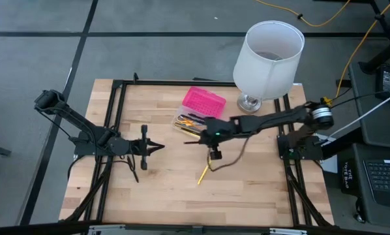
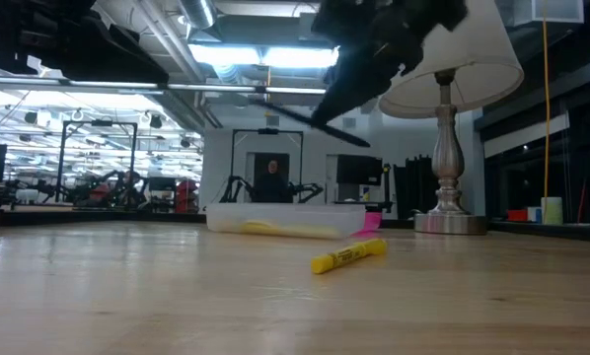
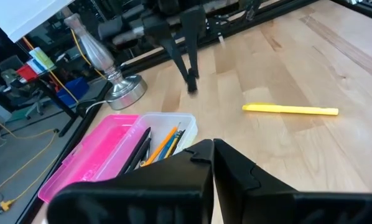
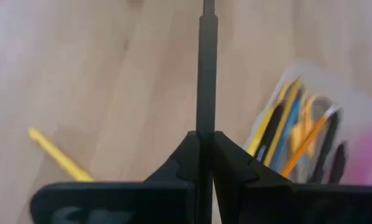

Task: Pick & place school supplies into a supply box
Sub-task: Put the black pen into the pink supply box

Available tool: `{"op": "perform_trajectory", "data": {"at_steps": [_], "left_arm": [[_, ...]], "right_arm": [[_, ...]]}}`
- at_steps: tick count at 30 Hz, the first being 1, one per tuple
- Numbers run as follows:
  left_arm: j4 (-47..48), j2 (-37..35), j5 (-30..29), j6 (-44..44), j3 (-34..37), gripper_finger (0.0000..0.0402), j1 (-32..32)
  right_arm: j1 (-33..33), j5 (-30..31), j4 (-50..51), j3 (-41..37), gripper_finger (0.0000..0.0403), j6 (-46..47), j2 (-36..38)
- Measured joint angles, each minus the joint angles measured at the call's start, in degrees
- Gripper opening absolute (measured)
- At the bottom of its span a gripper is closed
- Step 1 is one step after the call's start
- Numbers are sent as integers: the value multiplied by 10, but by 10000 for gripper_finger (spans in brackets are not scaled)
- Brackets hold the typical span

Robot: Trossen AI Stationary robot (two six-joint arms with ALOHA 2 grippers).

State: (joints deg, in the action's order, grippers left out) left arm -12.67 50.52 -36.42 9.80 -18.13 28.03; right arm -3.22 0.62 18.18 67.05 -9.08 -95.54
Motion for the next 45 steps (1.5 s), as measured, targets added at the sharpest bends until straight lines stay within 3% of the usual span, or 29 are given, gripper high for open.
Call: {"op": "perform_trajectory", "data": {"at_steps": [5,10,16,22,29,38,45], "left_arm": [[1,0,0,0,0,2,0],[-2,0,0,0,0,6,0],[-9,0,0,0,0,2,0],[-8,0,-3,0,0,2,0],[-8,0,-4,0,0,5,0],[-8,0,-4,-2,0,3,0],[-8,0,0,-1,0,3,0]], "right_arm": [[0,2,-225,-139,26,1,79],[0,3,-406,-234,26,4,109],[8,4,-513,-289,26,53,109],[8,11,-580,-320,26,61,109],[9,19,-580,-322,26,56,109],[9,86,-583,-322,26,26,103],[9,169,-558,-283,26,14,38]]}}
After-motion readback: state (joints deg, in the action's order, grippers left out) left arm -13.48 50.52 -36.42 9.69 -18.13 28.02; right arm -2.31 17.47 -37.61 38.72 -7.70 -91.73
